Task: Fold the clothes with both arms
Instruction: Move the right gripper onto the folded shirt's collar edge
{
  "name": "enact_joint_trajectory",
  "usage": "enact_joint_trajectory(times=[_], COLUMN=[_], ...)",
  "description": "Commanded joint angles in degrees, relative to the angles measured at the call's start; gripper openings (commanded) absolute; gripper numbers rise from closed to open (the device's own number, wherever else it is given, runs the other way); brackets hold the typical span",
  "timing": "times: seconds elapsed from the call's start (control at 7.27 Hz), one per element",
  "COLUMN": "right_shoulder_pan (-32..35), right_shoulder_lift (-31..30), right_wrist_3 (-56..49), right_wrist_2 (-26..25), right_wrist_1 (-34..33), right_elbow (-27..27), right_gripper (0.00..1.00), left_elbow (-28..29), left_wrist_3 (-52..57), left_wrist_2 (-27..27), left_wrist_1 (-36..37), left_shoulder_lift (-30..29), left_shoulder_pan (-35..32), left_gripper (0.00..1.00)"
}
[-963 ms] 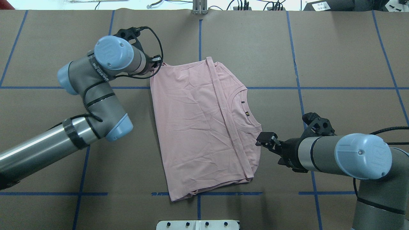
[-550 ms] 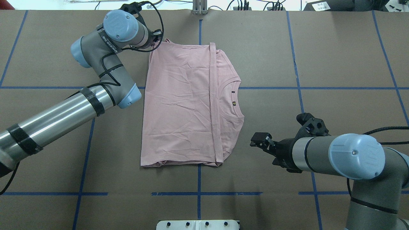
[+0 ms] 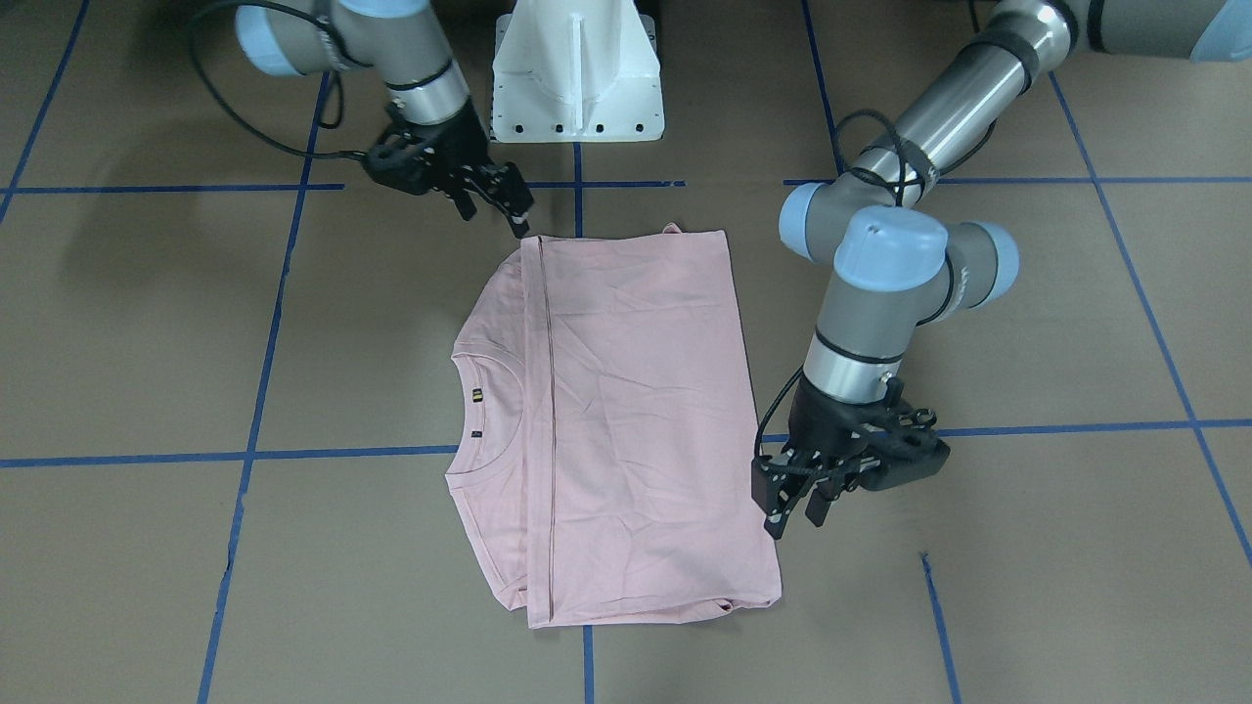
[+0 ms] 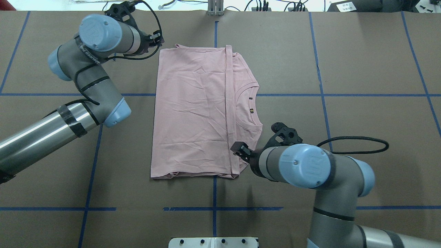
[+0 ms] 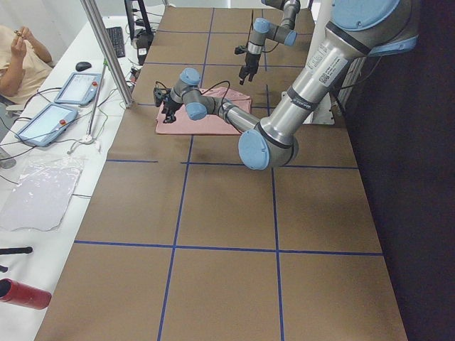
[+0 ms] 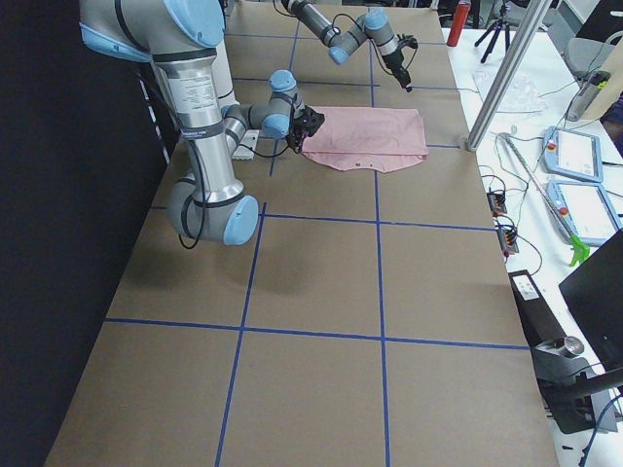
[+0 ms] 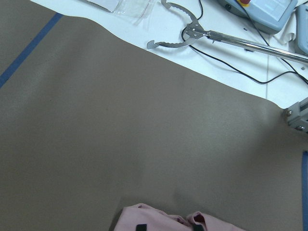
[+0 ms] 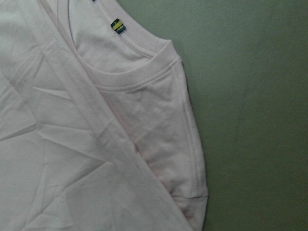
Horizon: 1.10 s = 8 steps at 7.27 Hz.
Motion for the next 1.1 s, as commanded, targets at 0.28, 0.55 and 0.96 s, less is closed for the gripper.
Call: enact_joint_trajectory(times=[0.28,0.55,0.96], right_shoulder_pan=[-0.37,-0.37,-0.72], right_shoulder_lift=[7.50,7.07,5.92], right_wrist_3=[3.01,3.01,3.01], right_wrist_2=[-2.81,-2.73,-2.73], right_wrist_1=[-3.06,-7.28,-7.28], right_elbow=[-9.28,-8.31,-8.31], right_gripper=[0.79,0.79,0.69], left_elbow=[-2.64,-2.56,-2.56], left_wrist_3=[-1.28,-1.56,-1.56], left_wrist_2=[-0.04,-0.04,-0.03], left_wrist_1=[1.60,1.60,1.60], left_shoulder_lift=[1.45,1.54,1.54], left_shoulder_pan=[0.58,1.11,1.20], left_gripper=[0.59,0.59,0.59])
